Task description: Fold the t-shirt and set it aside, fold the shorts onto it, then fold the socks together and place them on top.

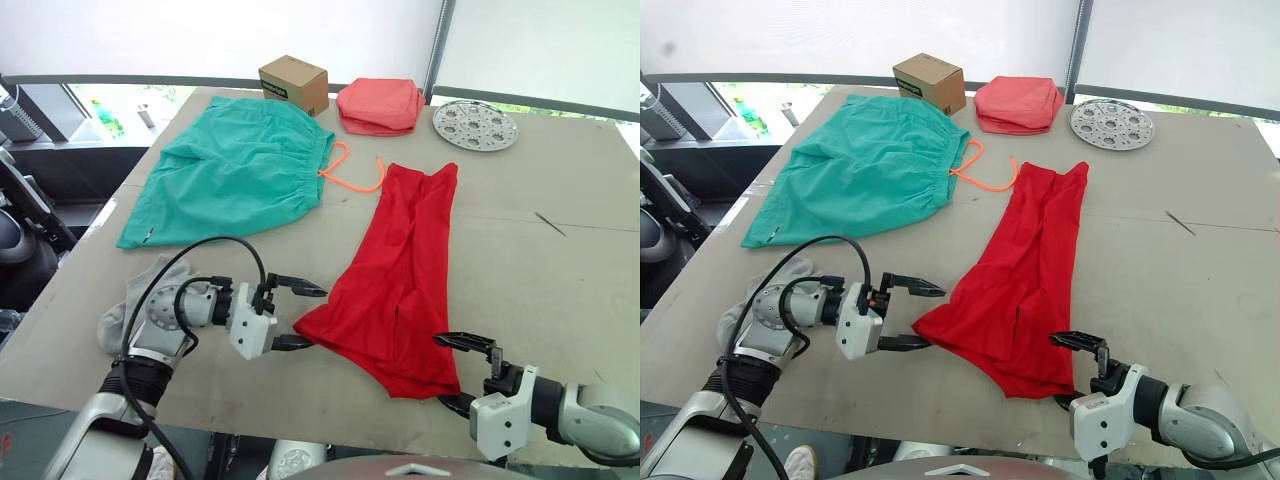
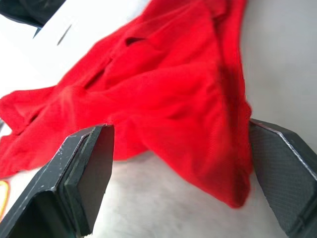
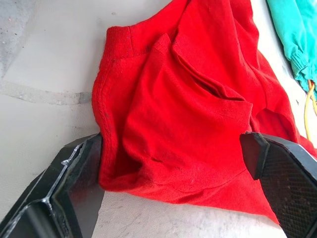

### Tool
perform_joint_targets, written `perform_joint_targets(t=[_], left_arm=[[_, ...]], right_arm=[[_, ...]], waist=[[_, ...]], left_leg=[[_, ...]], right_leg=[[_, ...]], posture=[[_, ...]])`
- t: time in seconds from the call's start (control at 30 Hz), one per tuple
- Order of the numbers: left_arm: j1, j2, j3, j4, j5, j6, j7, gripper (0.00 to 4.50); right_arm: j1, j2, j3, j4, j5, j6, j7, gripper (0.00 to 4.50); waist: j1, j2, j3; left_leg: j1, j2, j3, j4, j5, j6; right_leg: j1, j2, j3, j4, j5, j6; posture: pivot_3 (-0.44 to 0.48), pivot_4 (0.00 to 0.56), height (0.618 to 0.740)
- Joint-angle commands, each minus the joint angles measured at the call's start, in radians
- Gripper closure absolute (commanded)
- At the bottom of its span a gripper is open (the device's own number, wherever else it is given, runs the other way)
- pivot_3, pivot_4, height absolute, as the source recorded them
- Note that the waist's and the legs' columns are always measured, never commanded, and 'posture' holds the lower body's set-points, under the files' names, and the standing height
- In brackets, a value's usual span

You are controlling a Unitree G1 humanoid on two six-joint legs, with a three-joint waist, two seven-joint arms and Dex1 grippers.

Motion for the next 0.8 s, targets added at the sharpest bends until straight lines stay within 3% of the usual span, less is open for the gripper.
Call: perform_joint_targets(t=[0.03,0.17,0.27,0.3,0.37,0.43,0.53,0.67,0.8], left_arm=[[0.012,0.016,-0.019,0.000,-0.027,-0.023,0.001,0.91],[-0.006,-0.010,-0.045,0.022,0.008,-0.035,0.025,2.85],[-0.022,-0.016,-0.056,0.038,0.029,-0.037,0.039,4.11],[-0.027,-0.015,-0.055,0.049,0.033,-0.042,0.041,4.32],[-0.030,0.001,-0.056,0.045,0.017,-0.028,0.035,4.32],[0.013,0.074,-0.067,-0.047,-0.044,0.077,-0.020,4.32],[0.124,0.220,-0.079,-0.233,-0.165,0.313,-0.112,4.32],[0.368,0.514,0.025,-0.568,-0.444,0.747,-0.137,4.32],[0.448,0.544,0.109,-0.668,-0.506,0.876,-0.103,4.32]], right_arm=[[0.003,-0.001,0.024,-0.008,0.003,0.027,0.010,1.29],[-0.005,-0.002,0.047,0.001,0.015,0.056,0.021,3.28],[-0.018,0.000,0.038,-0.011,0.051,0.100,0.032,4.48],[-0.019,0.002,0.031,-0.020,0.074,0.123,0.038,4.50],[-0.008,0.009,0.014,-0.051,0.156,0.198,0.058,4.50],[0.030,0.030,-0.028,-0.139,0.331,0.385,0.082,4.50],[0.084,-0.011,-0.080,-0.246,0.483,0.546,0.149,4.50],[0.186,-0.055,-0.197,-0.402,0.694,0.745,0.187,4.50],[0.263,-0.085,-0.245,-0.450,0.749,0.803,0.216,4.50]], waist=[[0.000,0.000,0.000],[0.000,0.001,0.000],[0.001,0.000,0.000],[0.001,0.001,0.000],[0.001,0.001,0.000],[-0.001,0.001,0.000],[-0.006,0.002,0.000],[-0.005,0.003,0.001],[0.014,0.011,0.003]], left_leg=[[0.000,0.000,0.000,0.000,0.000,0.000],[0.000,0.000,0.000,0.000,0.000,0.000],[0.000,0.000,0.000,0.001,0.000,0.000],[-0.001,0.000,0.000,0.001,0.000,0.000],[-0.001,0.000,0.000,0.002,0.000,0.000],[-0.001,0.000,0.000,0.002,0.000,0.000],[-0.002,0.002,-0.001,0.001,0.000,0.000],[-0.002,0.004,-0.002,0.000,-0.001,-0.001],[-0.001,0.002,-0.004,0.000,-0.004,-0.007]], right_leg=[[0.000,0.000,0.000,0.000,0.000,0.000],[0.000,0.000,0.000,0.000,0.000,0.000],[0.000,0.000,0.000,0.000,0.000,0.000],[0.000,0.000,0.000,0.000,0.000,0.000],[0.000,0.000,0.000,0.000,0.000,0.000],[0.000,0.000,0.000,0.001,0.000,0.000],[-0.001,0.000,0.001,0.001,0.000,-0.001],[-0.002,-0.002,0.003,0.001,-0.002,-0.003],[0.000,-0.006,0.000,0.000,-0.002,-0.003]], posture=[[0.000,0.150,0.740],[0.000,0.150,0.740],[0.000,0.150,0.740],[0.000,0.150,0.740],[0.000,0.150,0.740],[0.000,0.150,0.740],[0.000,0.150,0.740],[0.000,0.150,0.740],[0.000,0.150,0.740]])
